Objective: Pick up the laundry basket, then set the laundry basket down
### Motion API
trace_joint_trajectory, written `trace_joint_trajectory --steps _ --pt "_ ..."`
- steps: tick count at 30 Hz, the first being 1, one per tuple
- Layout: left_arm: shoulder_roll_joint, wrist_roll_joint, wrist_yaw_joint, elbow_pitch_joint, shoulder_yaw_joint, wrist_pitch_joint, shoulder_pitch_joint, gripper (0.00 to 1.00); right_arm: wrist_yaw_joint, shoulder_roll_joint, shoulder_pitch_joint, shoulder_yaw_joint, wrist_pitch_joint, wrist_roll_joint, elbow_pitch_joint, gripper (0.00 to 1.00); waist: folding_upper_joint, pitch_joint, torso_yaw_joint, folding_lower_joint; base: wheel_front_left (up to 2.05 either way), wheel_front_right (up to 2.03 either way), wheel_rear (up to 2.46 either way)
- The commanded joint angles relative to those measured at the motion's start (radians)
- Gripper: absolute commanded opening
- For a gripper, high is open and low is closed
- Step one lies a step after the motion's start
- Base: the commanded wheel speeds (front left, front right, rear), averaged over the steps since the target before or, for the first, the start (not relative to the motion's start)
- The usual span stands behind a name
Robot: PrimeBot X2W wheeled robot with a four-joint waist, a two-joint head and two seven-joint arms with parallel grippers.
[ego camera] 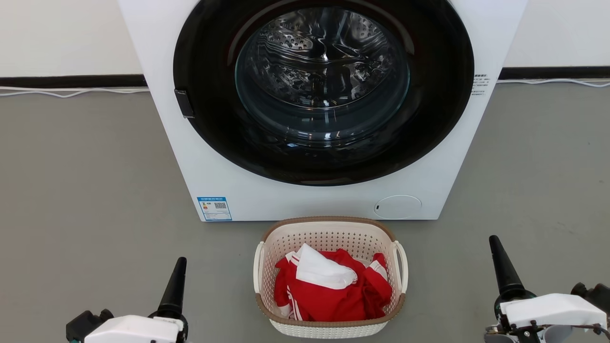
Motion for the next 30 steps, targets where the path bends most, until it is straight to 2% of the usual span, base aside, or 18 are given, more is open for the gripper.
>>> trace_joint_trajectory --steps 1,30 --pt "0.009 0.047 0.012 -0.037 -0.001 -0.013 -0.043 1.00 0.003 -0.019 -0.035 0.012 -0.017 -0.056 -0.033 1.00 0.0000 0.001 0.000 -0.0002 0.00 0.00 0.00" --pt "0.014 0.370 0.071 -0.062 -0.053 -0.095 -0.040 1.00 0.004 -0.047 -0.041 0.044 -0.099 -0.417 -0.018 1.00 0.0000 0.009 -0.001 -0.0002 0.00 0.00 0.00"
